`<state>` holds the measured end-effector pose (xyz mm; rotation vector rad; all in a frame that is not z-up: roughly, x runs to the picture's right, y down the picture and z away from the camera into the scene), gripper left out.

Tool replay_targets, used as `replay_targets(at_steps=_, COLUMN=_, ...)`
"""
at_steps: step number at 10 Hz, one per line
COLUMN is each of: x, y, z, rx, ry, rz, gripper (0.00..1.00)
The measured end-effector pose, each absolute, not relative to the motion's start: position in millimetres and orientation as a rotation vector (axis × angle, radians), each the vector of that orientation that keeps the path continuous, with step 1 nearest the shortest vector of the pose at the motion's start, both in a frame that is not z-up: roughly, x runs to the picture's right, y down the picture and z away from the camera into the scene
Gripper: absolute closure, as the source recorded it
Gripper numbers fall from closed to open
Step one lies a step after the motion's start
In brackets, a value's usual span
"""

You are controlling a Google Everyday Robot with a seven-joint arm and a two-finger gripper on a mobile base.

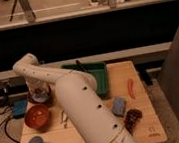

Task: Place towel in tray

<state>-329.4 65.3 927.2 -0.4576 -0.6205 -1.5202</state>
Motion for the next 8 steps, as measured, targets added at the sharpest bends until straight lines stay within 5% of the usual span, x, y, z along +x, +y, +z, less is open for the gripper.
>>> replay_targets(at_steps=8, x=-328, y=80, z=938, rx=-0.516, ry=-0.631, rz=-1.569, gripper=0.42)
